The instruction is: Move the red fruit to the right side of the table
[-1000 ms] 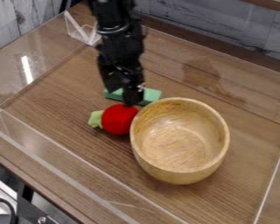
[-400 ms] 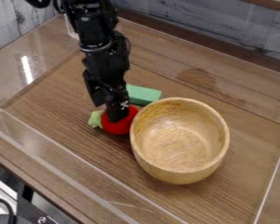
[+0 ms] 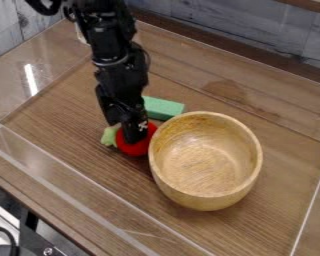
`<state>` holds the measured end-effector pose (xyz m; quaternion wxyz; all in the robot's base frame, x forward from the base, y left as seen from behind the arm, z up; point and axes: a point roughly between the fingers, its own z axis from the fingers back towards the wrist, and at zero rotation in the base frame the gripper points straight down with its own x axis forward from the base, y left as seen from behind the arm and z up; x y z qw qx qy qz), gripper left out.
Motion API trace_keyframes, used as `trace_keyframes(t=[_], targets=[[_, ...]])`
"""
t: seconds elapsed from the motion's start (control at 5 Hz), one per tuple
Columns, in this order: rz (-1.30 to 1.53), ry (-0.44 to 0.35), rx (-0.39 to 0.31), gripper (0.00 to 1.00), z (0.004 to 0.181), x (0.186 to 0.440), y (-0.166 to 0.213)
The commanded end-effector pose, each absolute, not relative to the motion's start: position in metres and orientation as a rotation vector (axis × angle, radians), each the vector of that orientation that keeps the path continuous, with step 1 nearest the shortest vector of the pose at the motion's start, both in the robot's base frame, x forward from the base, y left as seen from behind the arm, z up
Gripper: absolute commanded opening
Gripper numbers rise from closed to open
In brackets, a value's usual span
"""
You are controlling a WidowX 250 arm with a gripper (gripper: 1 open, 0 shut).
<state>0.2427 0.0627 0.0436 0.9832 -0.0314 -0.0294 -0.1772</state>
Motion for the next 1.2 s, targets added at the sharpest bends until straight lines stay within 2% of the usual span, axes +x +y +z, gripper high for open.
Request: trace_keyframes(t=[0.0, 1.0], targets=[[-0.367, -0.069, -0.037, 1.0, 0.043, 0.246, 0.064], [-0.391, -0.041, -0.004, 1.0, 0.028, 0.249, 0.068]])
